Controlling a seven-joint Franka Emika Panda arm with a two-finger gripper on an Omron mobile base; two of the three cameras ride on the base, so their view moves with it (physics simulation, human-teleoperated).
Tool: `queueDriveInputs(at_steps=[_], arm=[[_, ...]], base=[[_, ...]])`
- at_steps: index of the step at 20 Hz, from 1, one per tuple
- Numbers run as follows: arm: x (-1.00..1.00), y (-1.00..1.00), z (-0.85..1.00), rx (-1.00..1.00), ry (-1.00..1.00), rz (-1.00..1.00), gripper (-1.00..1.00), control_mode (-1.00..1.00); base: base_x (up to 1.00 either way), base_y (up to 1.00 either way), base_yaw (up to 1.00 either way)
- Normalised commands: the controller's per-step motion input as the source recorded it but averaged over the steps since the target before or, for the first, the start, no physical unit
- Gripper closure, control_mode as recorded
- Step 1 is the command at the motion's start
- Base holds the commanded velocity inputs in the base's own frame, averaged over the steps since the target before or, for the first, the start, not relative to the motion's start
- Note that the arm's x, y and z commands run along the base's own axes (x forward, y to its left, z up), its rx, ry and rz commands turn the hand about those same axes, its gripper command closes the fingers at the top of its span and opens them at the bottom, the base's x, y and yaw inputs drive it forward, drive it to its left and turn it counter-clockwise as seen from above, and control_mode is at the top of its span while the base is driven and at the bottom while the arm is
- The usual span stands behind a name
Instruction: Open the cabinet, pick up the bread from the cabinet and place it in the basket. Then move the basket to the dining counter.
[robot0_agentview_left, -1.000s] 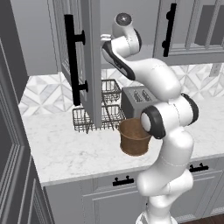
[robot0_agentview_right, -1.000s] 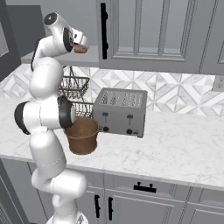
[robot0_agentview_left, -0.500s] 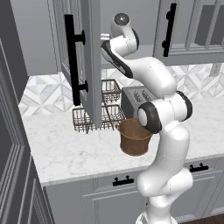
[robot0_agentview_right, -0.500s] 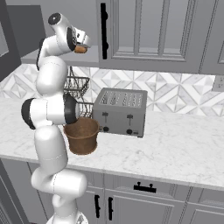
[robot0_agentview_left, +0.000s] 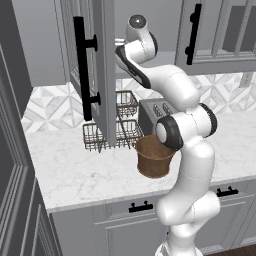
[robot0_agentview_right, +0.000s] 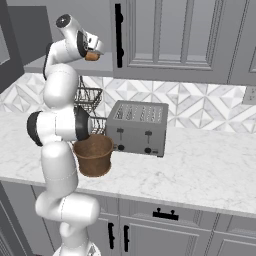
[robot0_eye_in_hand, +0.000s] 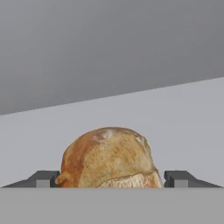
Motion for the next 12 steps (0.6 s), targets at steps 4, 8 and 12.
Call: queueDriveInputs(at_steps=[4, 8, 12], arm=[[-0.03, 0.00, -0.15, 0.00, -0.02, 0.00, 1.00, -1.00], [-0.59, 0.05, -0.23, -0.04, -0.12, 0.05, 1.00, -1.00], [-0.98, 0.12, -0.18, -0.08, -0.14, 0.10, 1.00, -1.00]], base=[[0.00, 0.00, 0.00], [0.00, 0.00, 0.00], [0.00, 0.00, 0.00]])
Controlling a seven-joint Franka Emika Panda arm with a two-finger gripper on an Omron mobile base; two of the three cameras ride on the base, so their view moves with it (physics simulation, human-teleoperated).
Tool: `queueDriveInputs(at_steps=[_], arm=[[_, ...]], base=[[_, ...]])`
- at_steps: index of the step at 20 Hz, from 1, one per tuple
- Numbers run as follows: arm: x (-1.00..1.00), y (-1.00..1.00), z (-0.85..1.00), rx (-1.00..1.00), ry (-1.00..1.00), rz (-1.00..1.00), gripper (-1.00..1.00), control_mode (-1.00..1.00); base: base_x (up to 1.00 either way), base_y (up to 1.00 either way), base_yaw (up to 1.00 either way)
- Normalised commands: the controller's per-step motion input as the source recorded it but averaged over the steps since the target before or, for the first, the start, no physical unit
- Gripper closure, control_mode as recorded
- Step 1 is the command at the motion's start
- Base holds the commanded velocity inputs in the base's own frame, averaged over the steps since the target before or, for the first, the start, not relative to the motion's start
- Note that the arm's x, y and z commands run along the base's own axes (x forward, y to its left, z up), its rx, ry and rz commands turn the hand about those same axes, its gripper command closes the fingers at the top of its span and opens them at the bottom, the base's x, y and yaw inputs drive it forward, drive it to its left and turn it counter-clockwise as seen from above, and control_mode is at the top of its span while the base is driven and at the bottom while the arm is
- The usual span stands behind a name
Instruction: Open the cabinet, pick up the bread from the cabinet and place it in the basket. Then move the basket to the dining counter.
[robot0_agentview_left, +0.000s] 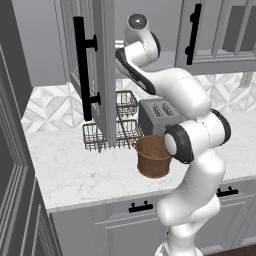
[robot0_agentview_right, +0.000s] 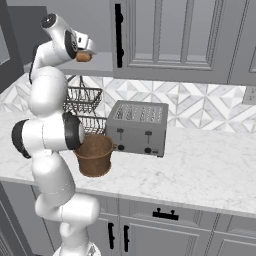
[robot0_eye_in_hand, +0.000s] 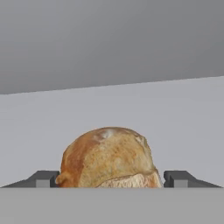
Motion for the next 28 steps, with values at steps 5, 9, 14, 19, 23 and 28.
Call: queueDriveInputs(at_steps=[5, 9, 14, 19, 23, 28], arm=[[-1.00, 0.02, 0.00, -0.03, -0.02, 0.01, 1.00, -1.00], [-1.00, 0.00, 0.00, 0.00, 0.00, 0.00, 1.00, -1.00], [-1.00, 0.00, 0.00, 0.00, 0.01, 0.00, 1.00, -1.00], [-1.00, 0.00, -0.17, 0.00, 0.11, 0.00, 1.00, -1.00], [-0.86, -0.16, -0.64, 0.00, 0.14, 0.00, 1.00, -1.00], [-0.24, -0.42, -0.97, 0.00, 0.20, 0.02, 1.00, -1.00]], base=[[0.00, 0.00, 0.00], [0.00, 0.00, 0.00], [0.00, 0.00, 0.00], [0.00, 0.00, 0.00], [0.00, 0.00, 0.00], [0.00, 0.00, 0.00]])
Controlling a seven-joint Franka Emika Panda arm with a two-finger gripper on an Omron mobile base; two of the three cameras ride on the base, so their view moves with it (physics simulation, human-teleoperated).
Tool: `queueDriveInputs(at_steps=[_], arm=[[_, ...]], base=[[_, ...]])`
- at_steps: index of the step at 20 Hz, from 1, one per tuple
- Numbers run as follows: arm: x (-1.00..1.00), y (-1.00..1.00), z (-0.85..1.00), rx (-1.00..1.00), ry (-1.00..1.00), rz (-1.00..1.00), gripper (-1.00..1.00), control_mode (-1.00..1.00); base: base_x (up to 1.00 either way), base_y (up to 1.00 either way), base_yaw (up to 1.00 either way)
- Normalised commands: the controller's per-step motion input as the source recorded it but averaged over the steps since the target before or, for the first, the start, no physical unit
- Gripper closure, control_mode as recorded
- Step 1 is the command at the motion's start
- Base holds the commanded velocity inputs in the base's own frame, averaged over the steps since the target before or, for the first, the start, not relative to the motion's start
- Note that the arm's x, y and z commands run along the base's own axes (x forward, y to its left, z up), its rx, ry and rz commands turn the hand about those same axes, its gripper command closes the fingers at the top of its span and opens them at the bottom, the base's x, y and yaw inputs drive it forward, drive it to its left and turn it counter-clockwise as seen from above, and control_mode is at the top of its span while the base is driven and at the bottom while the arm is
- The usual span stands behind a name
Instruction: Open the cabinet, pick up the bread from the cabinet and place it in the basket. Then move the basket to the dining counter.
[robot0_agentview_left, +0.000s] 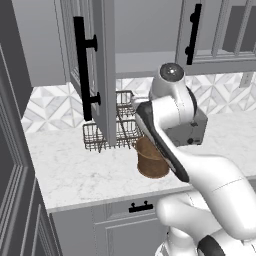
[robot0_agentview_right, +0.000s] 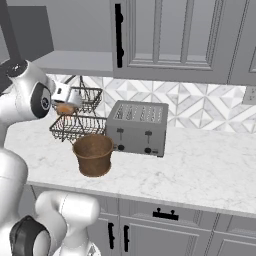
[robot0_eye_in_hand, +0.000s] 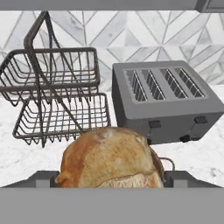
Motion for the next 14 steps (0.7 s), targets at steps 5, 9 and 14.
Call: queueDriveInputs(at_steps=[5, 9, 14], arm=[[0.18, -0.49, -1.00, 0.00, 0.18, 0.10, 1.00, -1.00], [0.61, -0.16, -0.93, 0.00, 0.18, 0.10, 1.00, -1.00], [0.70, -0.01, -0.75, 0.00, 0.18, 0.03, 1.00, -1.00]], base=[[0.00, 0.00, 0.00], [0.00, 0.00, 0.00], [0.00, 0.00, 0.00]])
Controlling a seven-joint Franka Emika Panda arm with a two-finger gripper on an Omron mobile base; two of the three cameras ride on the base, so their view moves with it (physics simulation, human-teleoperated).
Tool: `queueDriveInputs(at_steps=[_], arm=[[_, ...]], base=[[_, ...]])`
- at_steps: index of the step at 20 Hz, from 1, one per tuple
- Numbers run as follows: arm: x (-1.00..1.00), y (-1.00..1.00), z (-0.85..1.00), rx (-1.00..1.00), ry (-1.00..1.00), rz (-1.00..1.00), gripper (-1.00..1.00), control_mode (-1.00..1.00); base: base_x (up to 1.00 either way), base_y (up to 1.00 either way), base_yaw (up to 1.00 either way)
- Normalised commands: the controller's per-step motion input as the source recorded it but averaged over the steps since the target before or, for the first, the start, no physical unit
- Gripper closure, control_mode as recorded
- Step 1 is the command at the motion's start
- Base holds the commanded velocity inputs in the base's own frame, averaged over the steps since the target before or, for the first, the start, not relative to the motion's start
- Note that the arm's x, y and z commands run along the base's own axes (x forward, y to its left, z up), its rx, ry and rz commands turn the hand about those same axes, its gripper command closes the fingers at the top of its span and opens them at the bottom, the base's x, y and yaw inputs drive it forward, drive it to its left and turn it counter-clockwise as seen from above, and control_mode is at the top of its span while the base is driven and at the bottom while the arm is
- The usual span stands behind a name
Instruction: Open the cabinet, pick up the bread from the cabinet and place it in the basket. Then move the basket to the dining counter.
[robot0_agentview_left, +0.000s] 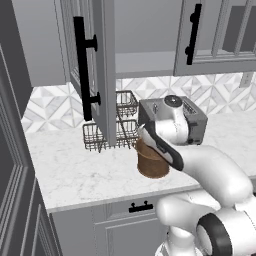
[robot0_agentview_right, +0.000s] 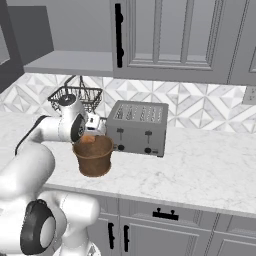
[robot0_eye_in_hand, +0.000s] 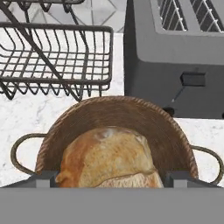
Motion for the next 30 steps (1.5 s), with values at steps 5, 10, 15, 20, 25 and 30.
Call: queueDriveInputs(at_steps=[5, 10, 15, 20, 25, 30], arm=[[0.53, 0.00, -0.55, -0.01, 0.11, 0.00, 1.00, -1.00], [0.26, -0.01, -0.50, -0.02, 0.06, 0.02, 1.00, -1.00], [0.07, -0.03, -0.47, 0.00, 0.03, 0.02, 1.00, -1.00], [0.00, -0.05, -0.40, 0.00, 0.00, 0.02, 1.00, -1.00], [0.22, -0.07, -0.33, 0.00, 0.04, 0.01, 1.00, -1.00], [-0.36, -0.01, -0.03, 0.00, 0.00, 0.01, 1.00, -1.00]], base=[[0.00, 0.00, 0.00], [0.00, 0.00, 0.00], [0.00, 0.00, 0.00], [0.00, 0.00, 0.00], [0.00, 0.00, 0.00], [0.00, 0.00, 0.00]])
